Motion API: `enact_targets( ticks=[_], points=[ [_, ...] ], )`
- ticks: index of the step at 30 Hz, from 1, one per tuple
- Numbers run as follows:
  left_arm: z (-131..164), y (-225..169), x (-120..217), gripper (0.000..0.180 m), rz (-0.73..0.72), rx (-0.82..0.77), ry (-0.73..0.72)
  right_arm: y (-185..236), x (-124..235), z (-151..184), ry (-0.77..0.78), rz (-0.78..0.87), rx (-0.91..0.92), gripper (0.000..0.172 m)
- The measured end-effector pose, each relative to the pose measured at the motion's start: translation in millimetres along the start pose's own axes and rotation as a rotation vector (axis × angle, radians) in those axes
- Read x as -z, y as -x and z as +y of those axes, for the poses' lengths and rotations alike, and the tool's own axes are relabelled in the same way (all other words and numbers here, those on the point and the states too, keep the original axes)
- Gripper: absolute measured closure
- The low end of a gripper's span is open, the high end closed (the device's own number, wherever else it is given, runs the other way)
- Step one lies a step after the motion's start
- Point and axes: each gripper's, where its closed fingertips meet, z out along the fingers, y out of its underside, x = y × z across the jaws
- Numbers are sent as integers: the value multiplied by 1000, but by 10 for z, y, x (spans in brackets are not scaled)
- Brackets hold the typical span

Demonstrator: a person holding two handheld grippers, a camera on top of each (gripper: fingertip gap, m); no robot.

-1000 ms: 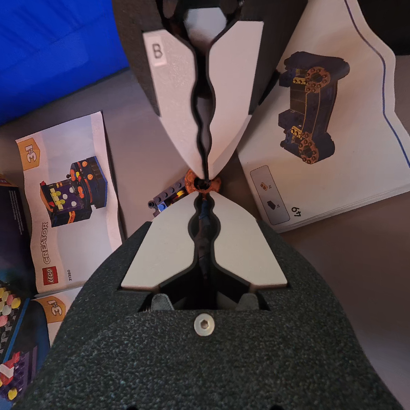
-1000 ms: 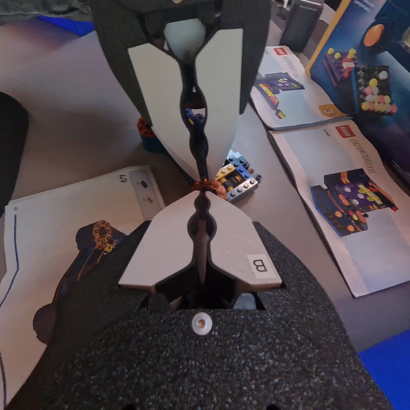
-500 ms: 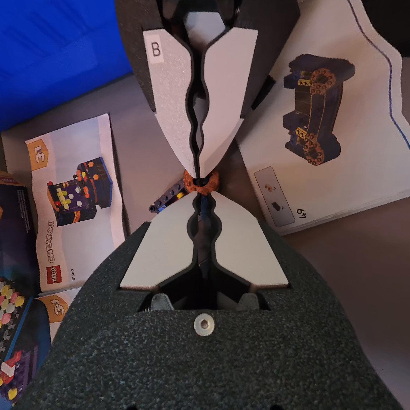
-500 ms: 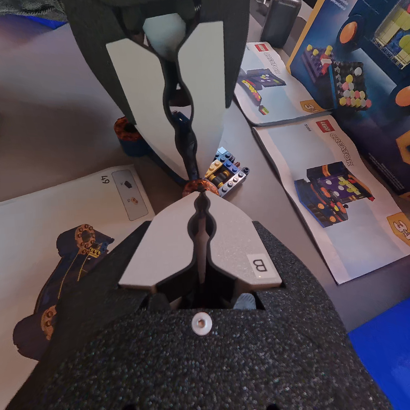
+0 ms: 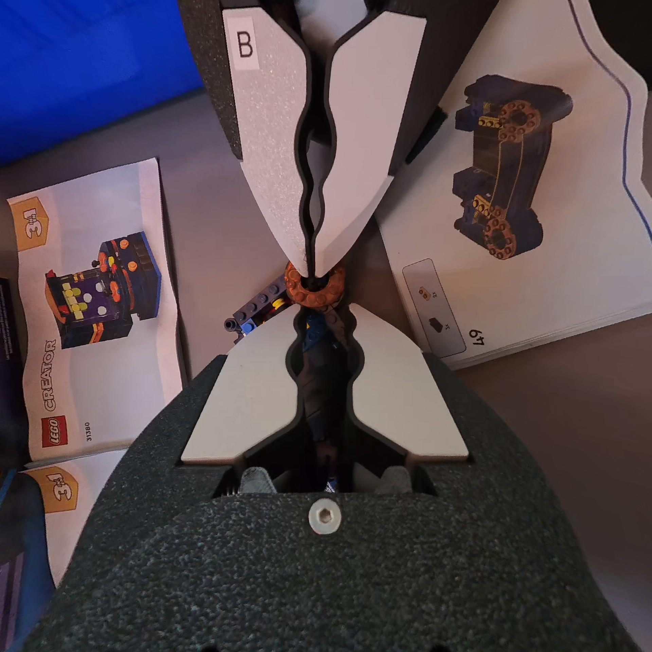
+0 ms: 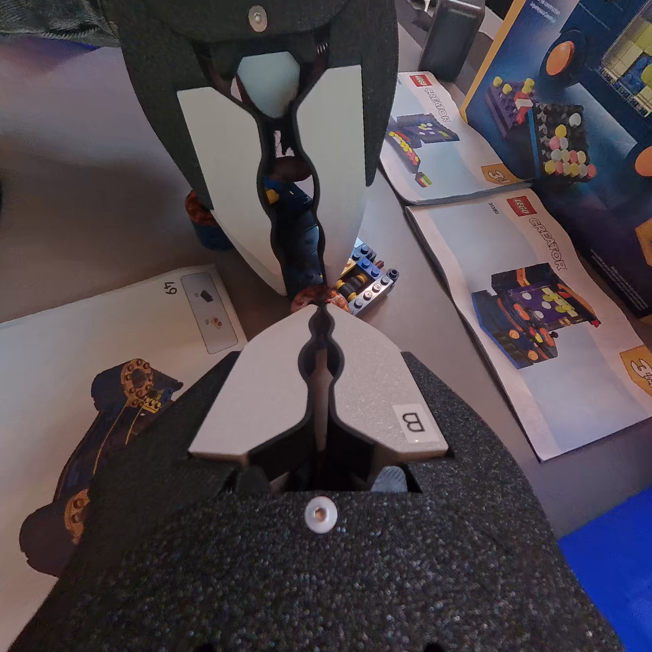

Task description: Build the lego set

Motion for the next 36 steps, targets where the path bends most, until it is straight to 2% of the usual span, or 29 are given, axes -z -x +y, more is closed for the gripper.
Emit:
enact_targets(
  ticks=[6, 10, 13, 17, 22, 36],
  points=[
    [13, -17, 20, 158, 8, 10, -2, 46, -16, -21, 3, -13, -30, 171],
    [-101, 56, 174, 150, -42, 19, -90, 26, 12, -63, -34, -15, -54, 166],
    [-13, 68, 212, 150, -53, 15, -44, -1, 61, -83, -65, -37, -92, 159],
    [99, 4, 149, 147, -37, 22, 14, 13, 81, 14, -30, -79, -113, 145],
    [129, -23, 93, 155, -30, 33, 14, 42, 27, 44, 5, -66, -54, 145],
    [102, 2, 97, 157, -47, 14, 2, 39, 9, -26, 0, -62, -42, 146]
  ],
)
